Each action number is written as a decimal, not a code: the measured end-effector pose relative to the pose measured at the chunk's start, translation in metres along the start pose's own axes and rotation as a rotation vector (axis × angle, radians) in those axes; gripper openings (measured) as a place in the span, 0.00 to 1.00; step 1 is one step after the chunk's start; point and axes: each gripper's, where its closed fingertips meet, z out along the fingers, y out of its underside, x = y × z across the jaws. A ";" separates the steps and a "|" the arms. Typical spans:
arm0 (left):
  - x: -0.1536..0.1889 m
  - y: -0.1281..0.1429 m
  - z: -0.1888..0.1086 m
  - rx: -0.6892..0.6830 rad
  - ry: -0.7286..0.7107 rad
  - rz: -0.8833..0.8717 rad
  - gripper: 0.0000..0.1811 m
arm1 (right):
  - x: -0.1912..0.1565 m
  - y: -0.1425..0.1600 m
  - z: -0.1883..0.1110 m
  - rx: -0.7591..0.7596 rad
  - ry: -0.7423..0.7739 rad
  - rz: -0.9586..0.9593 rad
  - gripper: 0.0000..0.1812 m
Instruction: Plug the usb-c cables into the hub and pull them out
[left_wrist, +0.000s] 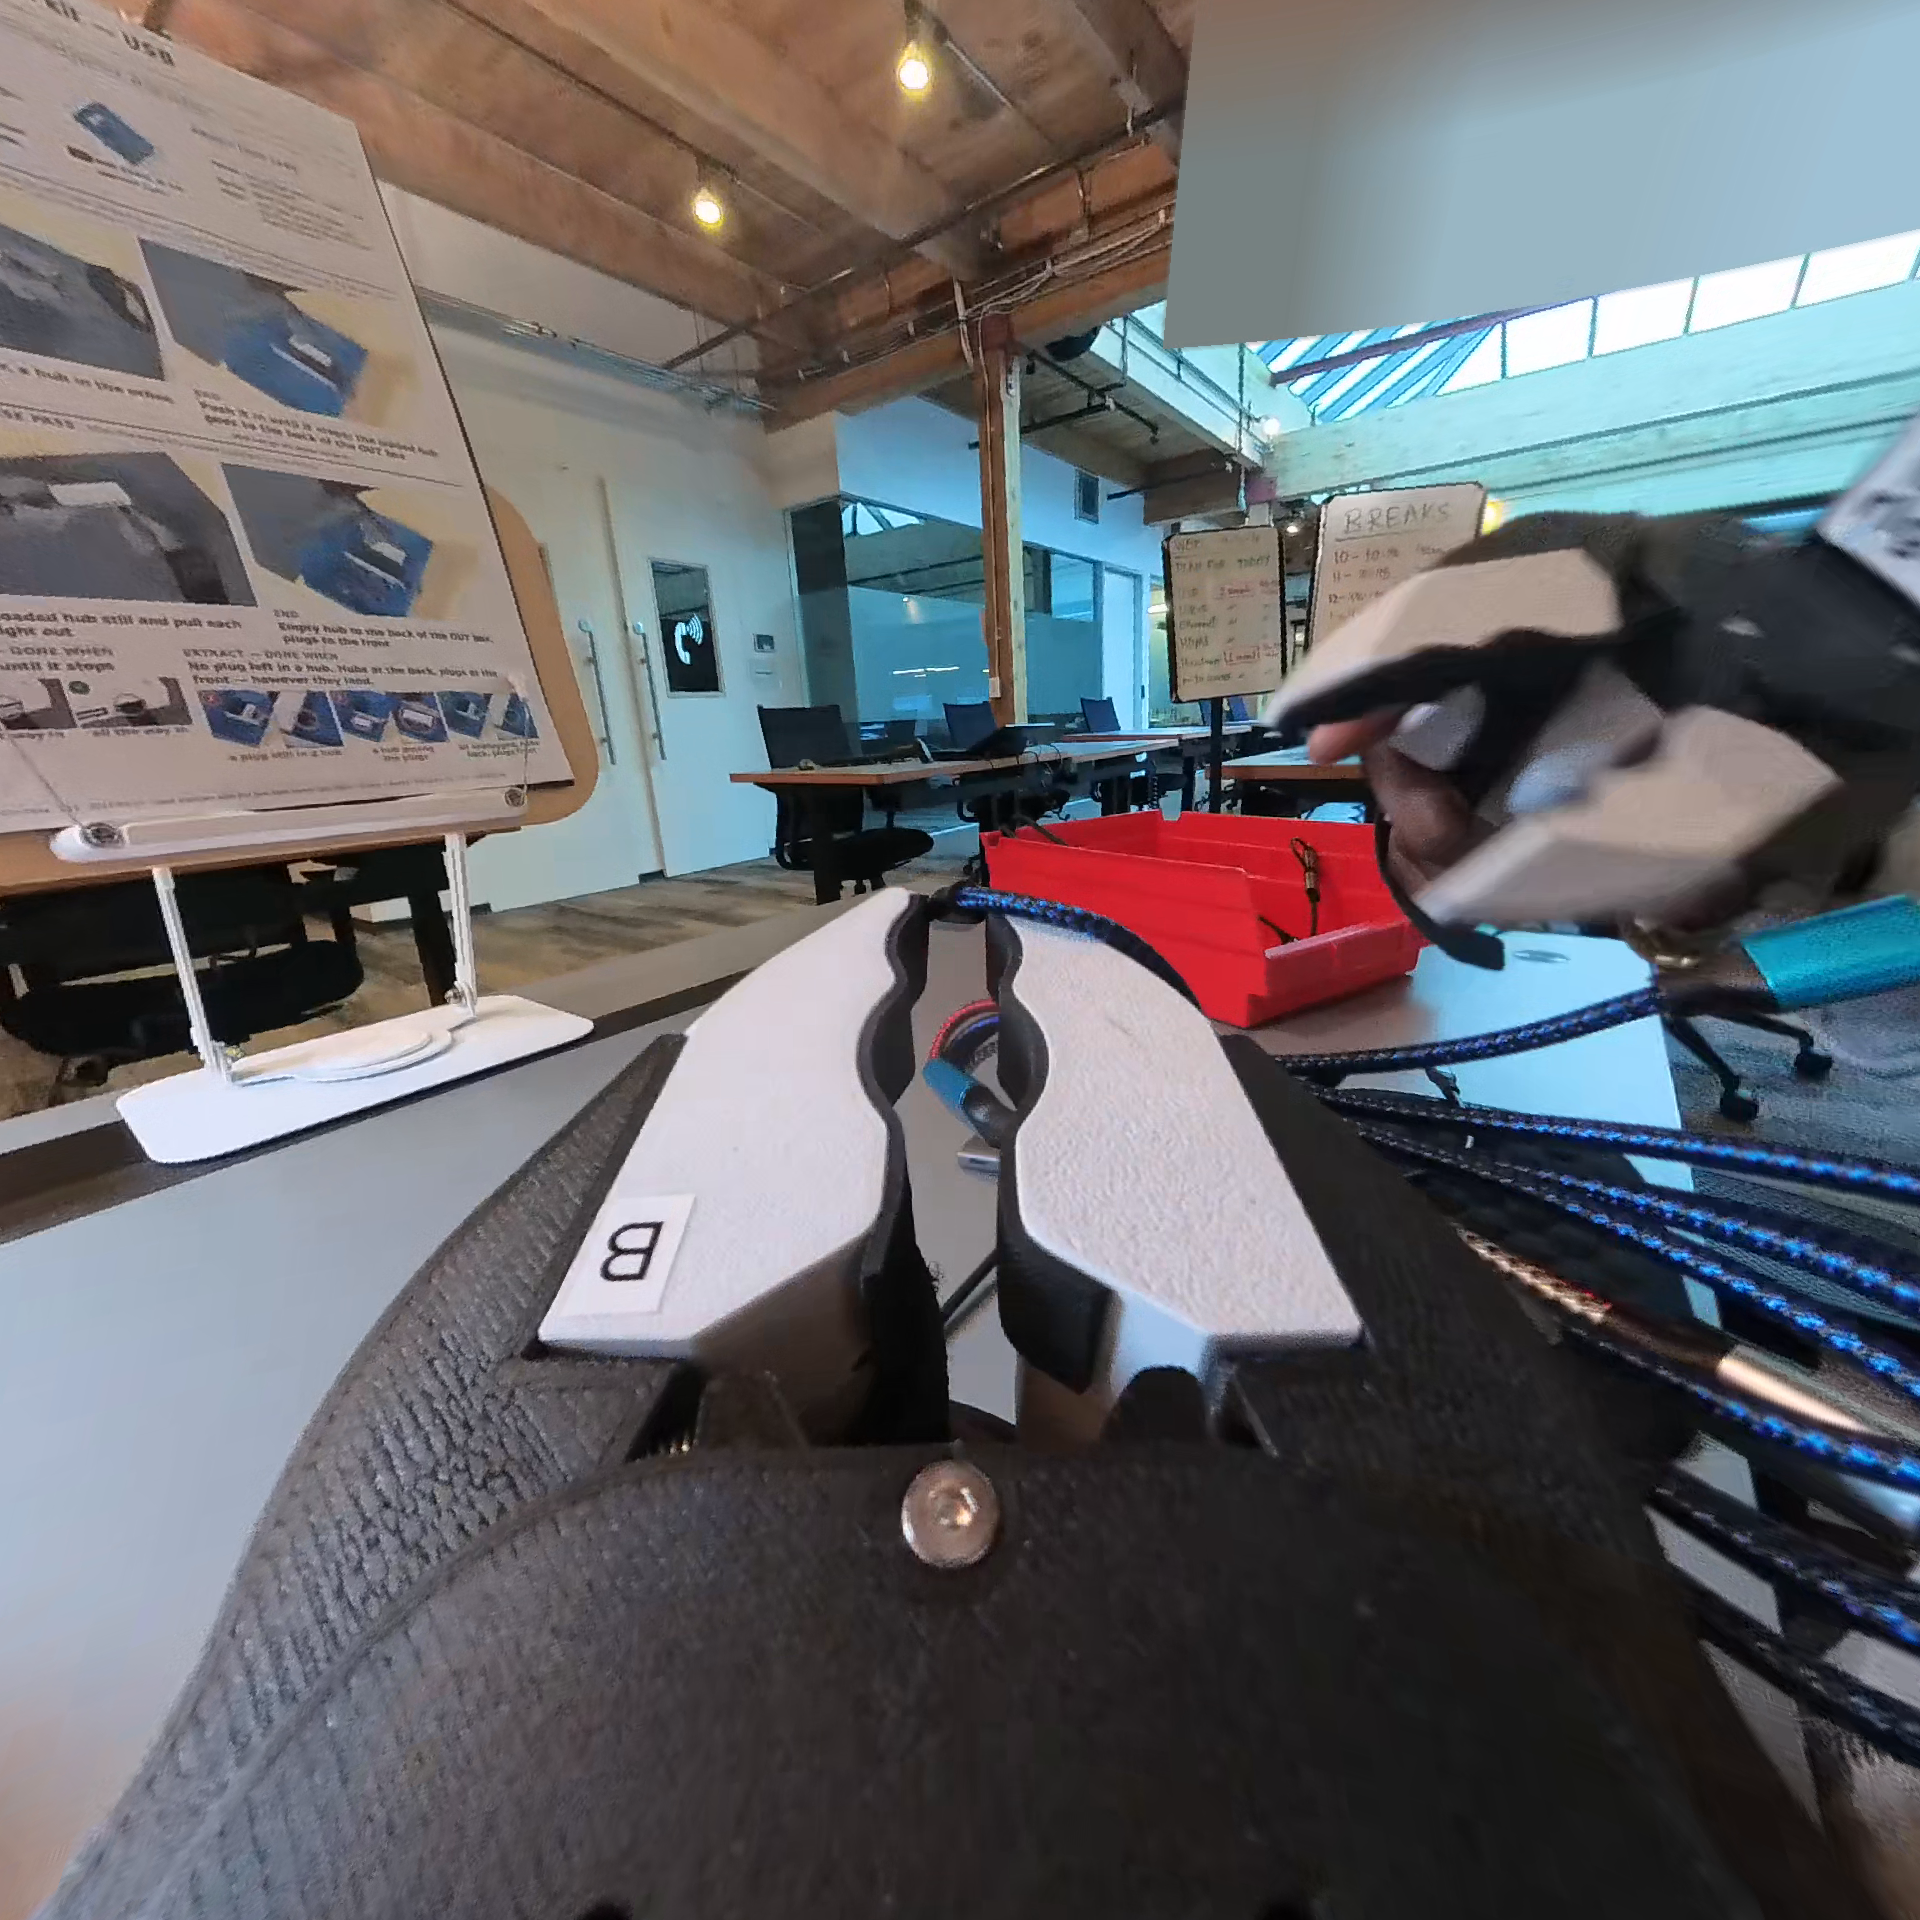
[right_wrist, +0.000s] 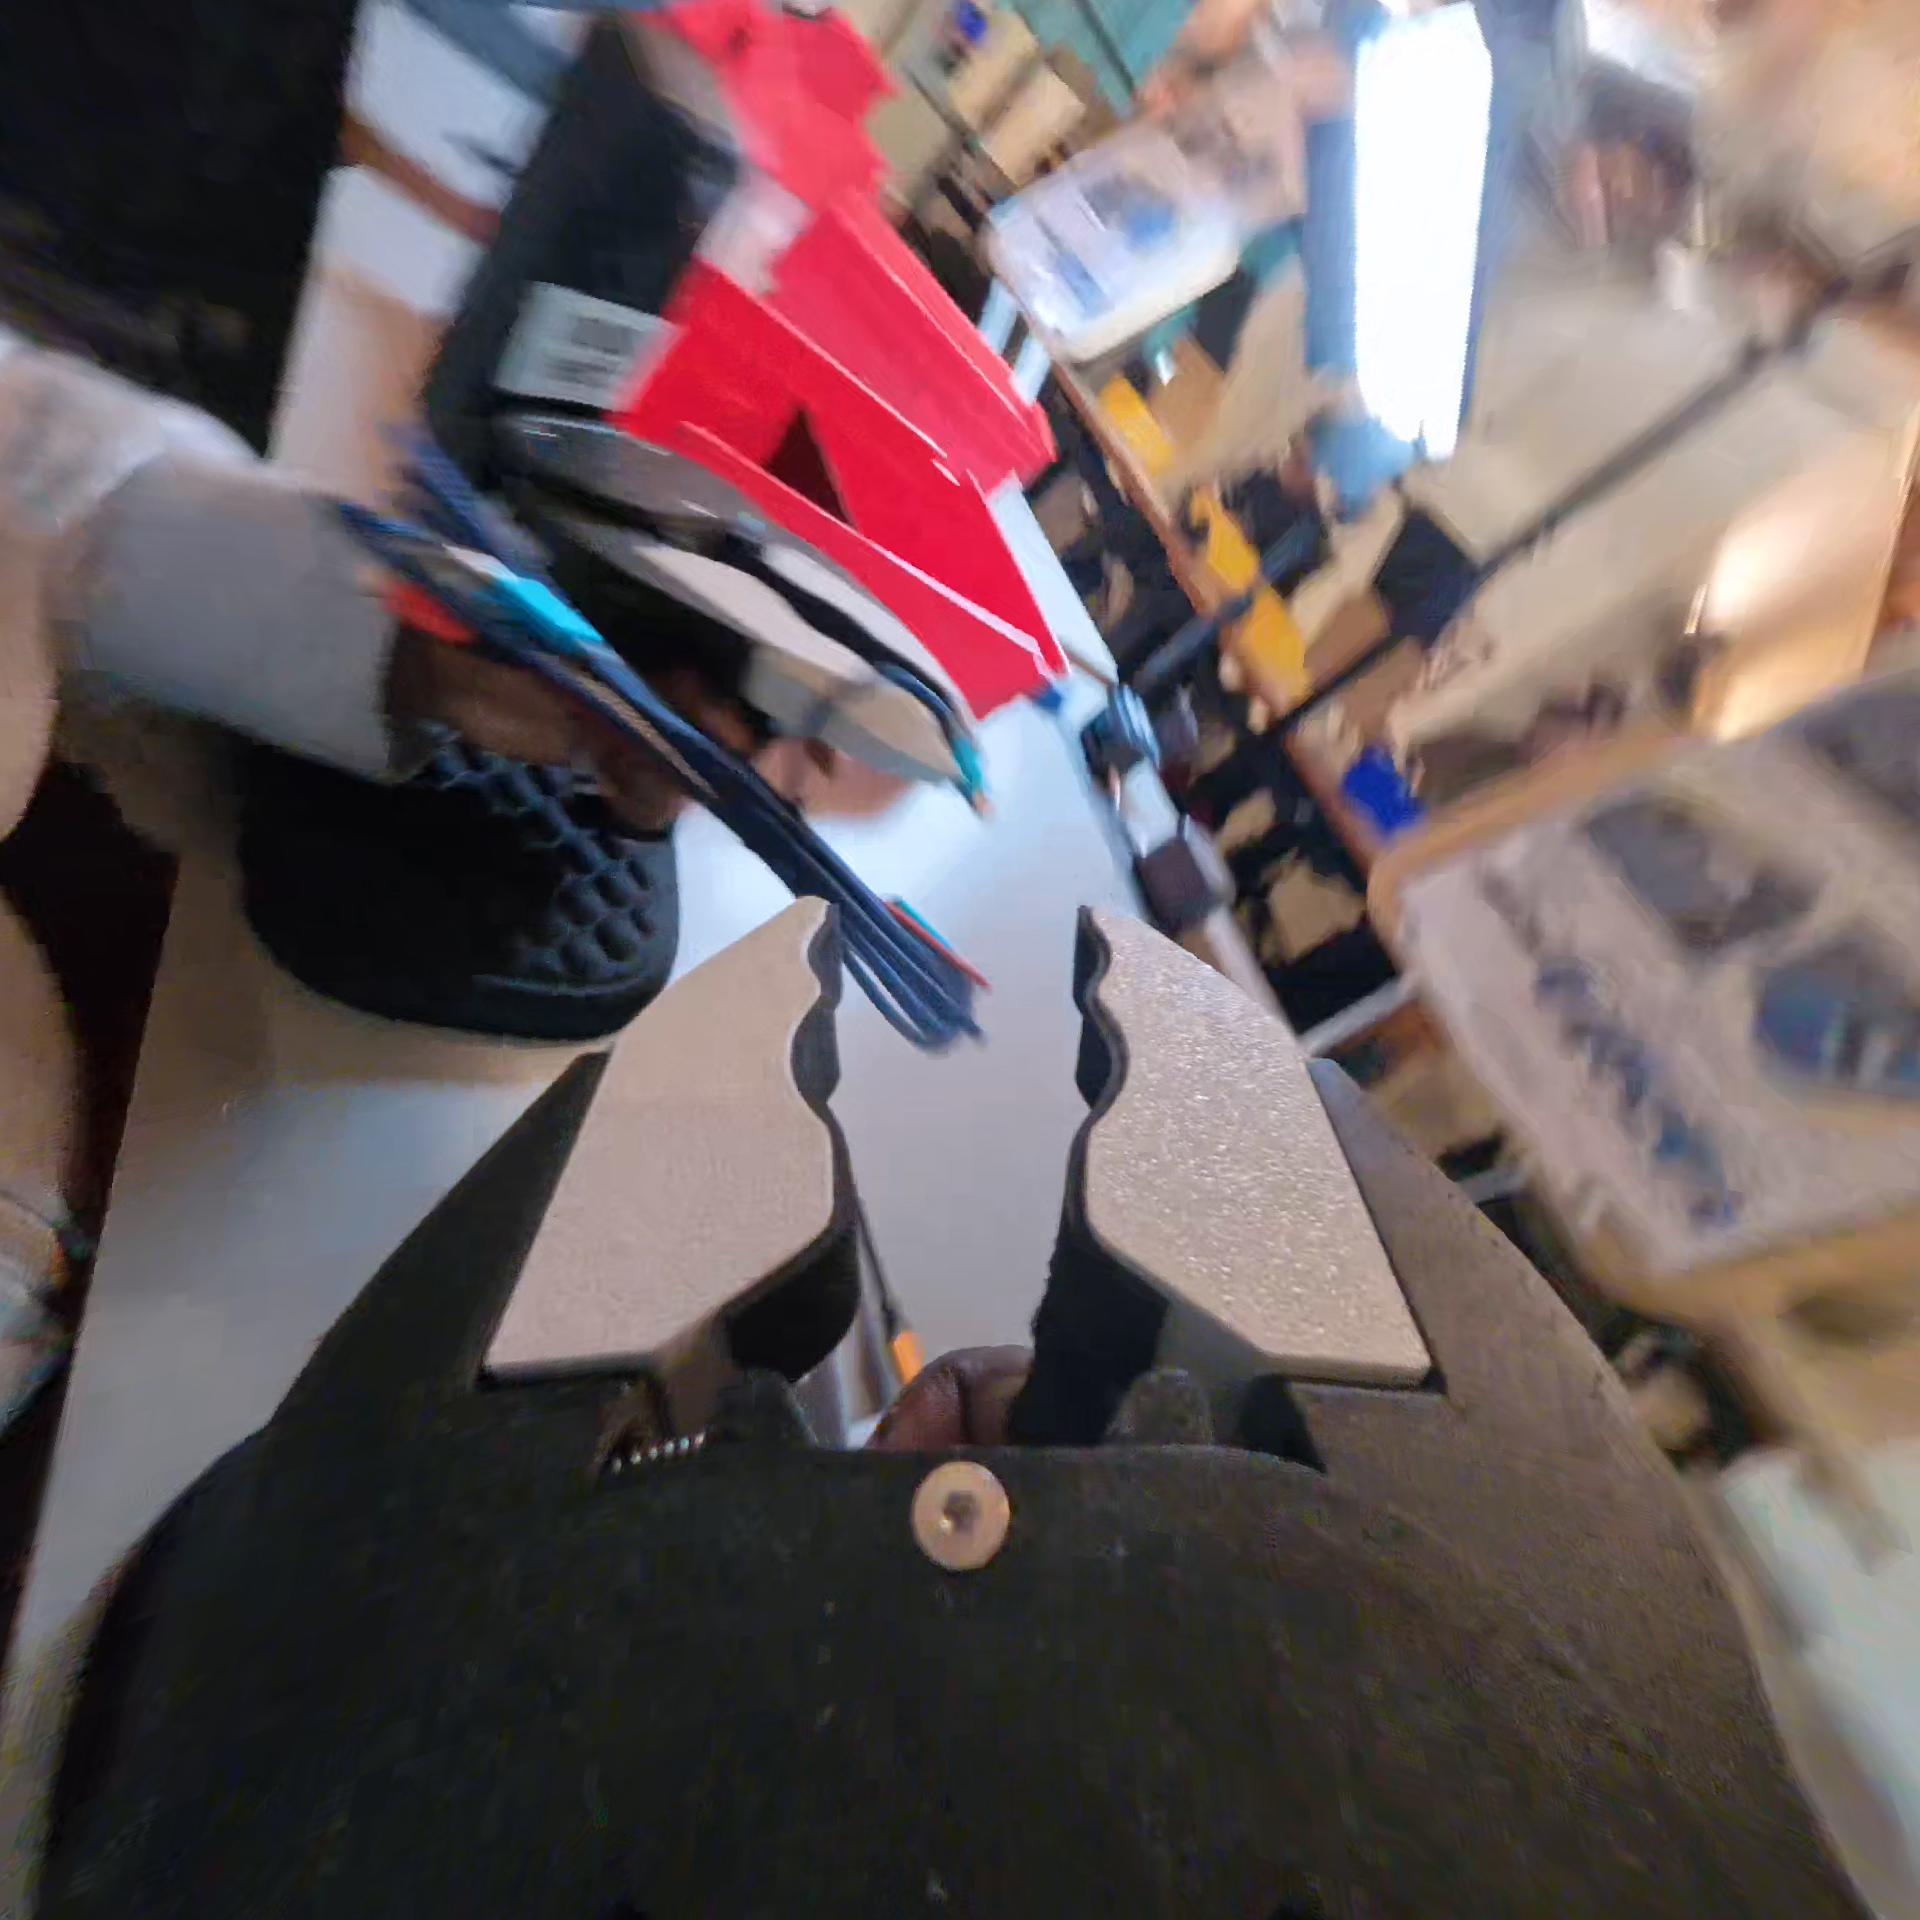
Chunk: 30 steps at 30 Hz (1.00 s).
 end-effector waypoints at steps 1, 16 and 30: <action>0.001 0.001 0.000 -0.003 0.007 -0.002 0.06 | 0.014 0.019 -0.004 -0.063 0.010 0.154 0.23; 0.024 0.001 0.003 0.003 0.147 -0.017 0.06 | -0.031 0.192 -0.007 -0.537 -0.453 1.787 0.17; 0.040 0.014 0.006 -0.068 0.206 0.081 0.06 | 0.036 0.094 -0.009 0.106 -0.466 1.807 0.05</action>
